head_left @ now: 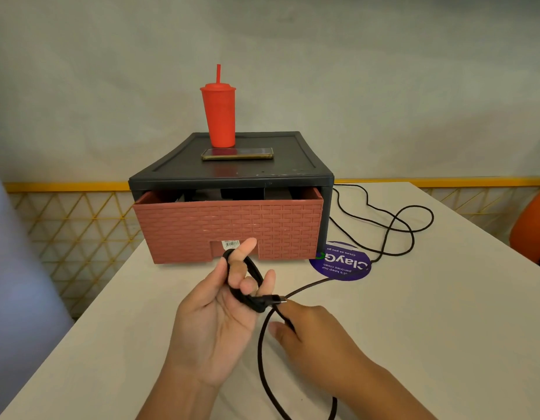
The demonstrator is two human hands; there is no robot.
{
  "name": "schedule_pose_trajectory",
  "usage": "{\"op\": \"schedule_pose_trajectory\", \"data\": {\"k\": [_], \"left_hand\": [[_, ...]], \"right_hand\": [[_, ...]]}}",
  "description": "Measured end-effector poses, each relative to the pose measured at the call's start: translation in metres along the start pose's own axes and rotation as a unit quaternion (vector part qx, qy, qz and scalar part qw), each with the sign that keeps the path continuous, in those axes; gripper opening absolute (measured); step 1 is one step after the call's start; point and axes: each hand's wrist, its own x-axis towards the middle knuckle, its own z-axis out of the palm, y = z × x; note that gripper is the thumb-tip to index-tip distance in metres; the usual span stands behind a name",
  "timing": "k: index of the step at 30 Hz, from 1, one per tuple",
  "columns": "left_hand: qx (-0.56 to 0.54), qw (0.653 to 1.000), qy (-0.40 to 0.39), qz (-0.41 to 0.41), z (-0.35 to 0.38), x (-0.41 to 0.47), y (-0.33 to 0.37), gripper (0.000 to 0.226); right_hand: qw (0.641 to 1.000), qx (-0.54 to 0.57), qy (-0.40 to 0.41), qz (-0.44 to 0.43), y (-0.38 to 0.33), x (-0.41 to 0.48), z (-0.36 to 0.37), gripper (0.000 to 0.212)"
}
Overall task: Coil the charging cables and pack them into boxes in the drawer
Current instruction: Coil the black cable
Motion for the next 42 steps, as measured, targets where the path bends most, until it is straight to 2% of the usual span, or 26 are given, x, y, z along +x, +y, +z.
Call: {"op": "schedule_pose_trajectory", "data": {"k": [2, 3, 5, 8, 10, 12, 14, 16, 19, 22, 26, 28, 30, 32, 36, 37, 39, 42], "left_hand": [[-0.029, 0.998, 0.055, 0.019, -0.001, -0.001, -0.002, 0.088], [-0.005, 0.997, 0.064, 0.037, 0.004, -0.001, -0.005, 0.086], [0.052, 0.994, 0.077, 0.059, 0.01, -0.001, -0.01, 0.064], [0.205, 0.972, 0.089, 0.067, 0.017, -0.002, -0.016, 0.049], [0.388, 0.914, 0.066, 0.093, 0.015, -0.004, -0.023, 0.032], [0.557, 0.825, 0.034, 0.086, 0.007, -0.003, -0.028, 0.038], [0.673, 0.738, -0.008, 0.05, 0.0, -0.002, -0.029, 0.045], [0.738, 0.674, -0.025, 0.019, -0.003, -0.001, -0.026, 0.057], [0.786, 0.618, -0.015, -0.014, -0.007, 0.002, -0.021, 0.061], [0.813, 0.58, -0.028, -0.035, -0.003, 0.001, -0.021, 0.053], [0.813, 0.575, -0.051, -0.073, 0.01, -0.002, -0.02, 0.045], [0.819, 0.564, -0.056, -0.094, 0.013, -0.002, -0.018, 0.046], [0.839, 0.535, -0.054, -0.08, 0.012, -0.002, -0.018, 0.04], [0.857, 0.51, -0.044, -0.051, 0.009, -0.001, -0.018, 0.033], [0.883, 0.469, -0.001, -0.001, 0.005, 0.001, -0.021, 0.033], [0.89, 0.455, 0.012, 0.009, 0.004, 0.001, -0.021, 0.033], [0.903, 0.429, 0.031, 0.021, 0.003, 0.003, -0.023, 0.033], [0.909, 0.414, 0.046, 0.029, 0.0, 0.006, -0.023, 0.031]], "right_hand": [[0.998, -0.051, -0.019, -0.006, -0.003, -0.002, 0.0, 0.029], [0.997, -0.072, -0.027, -0.008, -0.005, -0.003, -0.001, 0.033], [0.994, -0.102, -0.044, -0.01, -0.007, -0.005, -0.003, 0.038], [0.991, -0.097, -0.091, -0.01, -0.007, -0.007, -0.005, 0.035], [0.989, -0.062, -0.133, -0.007, -0.006, -0.008, -0.008, 0.02], [0.984, -0.038, -0.173, -0.022, -0.004, -0.007, -0.008, 0.01], [0.976, -0.019, -0.218, -0.016, -0.002, -0.007, -0.012, 0.012], [0.971, -0.005, -0.239, 0.003, 0.0, -0.006, -0.022, 0.022], [0.974, 0.059, -0.204, 0.071, 0.004, -0.008, -0.041, 0.027], [0.98, 0.092, -0.116, 0.129, 0.014, -0.008, -0.056, 0.029], [0.985, 0.051, 0.03, 0.163, 0.022, -0.008, -0.064, 0.035], [0.981, 0.052, 0.068, 0.175, 0.021, -0.008, -0.065, 0.035], [0.98, 0.053, 0.068, 0.181, 0.022, -0.009, -0.065, 0.036], [0.979, 0.074, 0.034, 0.189, 0.024, -0.01, -0.067, 0.036], [0.953, 0.197, -0.052, 0.222, 0.028, -0.014, -0.076, 0.037], [0.955, 0.185, -0.042, 0.228, 0.031, -0.014, -0.076, 0.036], [0.964, 0.082, 0.043, 0.248, 0.037, -0.014, -0.076, 0.031], [0.933, -0.093, 0.209, 0.278, 0.037, -0.015, -0.078, 0.025]]}}
